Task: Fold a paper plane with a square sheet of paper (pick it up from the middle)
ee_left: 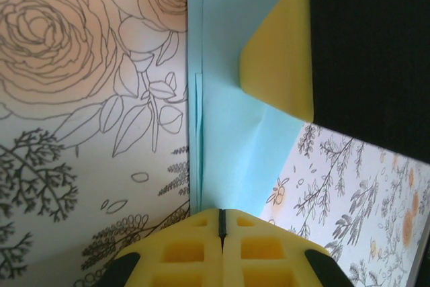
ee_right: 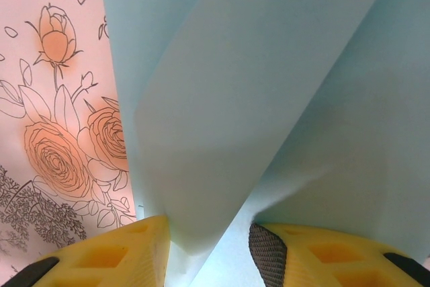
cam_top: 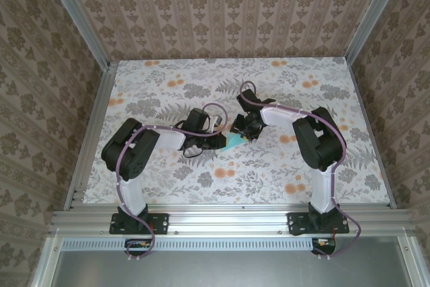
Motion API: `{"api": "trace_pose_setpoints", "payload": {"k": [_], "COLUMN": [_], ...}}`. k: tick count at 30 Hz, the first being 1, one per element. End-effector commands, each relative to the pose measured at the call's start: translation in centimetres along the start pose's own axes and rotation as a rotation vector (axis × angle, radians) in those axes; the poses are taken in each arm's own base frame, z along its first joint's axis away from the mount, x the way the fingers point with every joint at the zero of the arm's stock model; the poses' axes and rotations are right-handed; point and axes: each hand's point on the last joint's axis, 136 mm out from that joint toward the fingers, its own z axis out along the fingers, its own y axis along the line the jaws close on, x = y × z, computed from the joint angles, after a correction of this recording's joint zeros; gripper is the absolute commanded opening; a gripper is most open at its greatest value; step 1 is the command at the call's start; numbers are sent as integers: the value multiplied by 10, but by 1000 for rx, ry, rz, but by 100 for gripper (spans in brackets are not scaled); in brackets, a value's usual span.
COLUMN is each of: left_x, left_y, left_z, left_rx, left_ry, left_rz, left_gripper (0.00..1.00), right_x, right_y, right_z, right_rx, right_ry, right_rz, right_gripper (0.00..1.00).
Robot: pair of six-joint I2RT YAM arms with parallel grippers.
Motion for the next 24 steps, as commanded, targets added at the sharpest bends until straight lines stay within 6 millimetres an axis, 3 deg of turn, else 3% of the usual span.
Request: {"api": "trace_pose_setpoints", "payload": {"k": [1,6,24], "left_x": [-1,-15,-10], "left_y": [-10,-37,-24], "left_z": [-17,-32,-15], "left_rx": [13,100,75], "left_ry": [3,-47,-34], "left_rz": [15,21,-34], "left_gripper": [9,13,9], "right_x": [46,48,49], "right_y": [-122,-127,-131], "right_z": [60,64,69], "right_rx": [428,454,493], "right_ry": [132,135,144], "right_rz": [58,52,39], "right_gripper": [45,44,50]}}
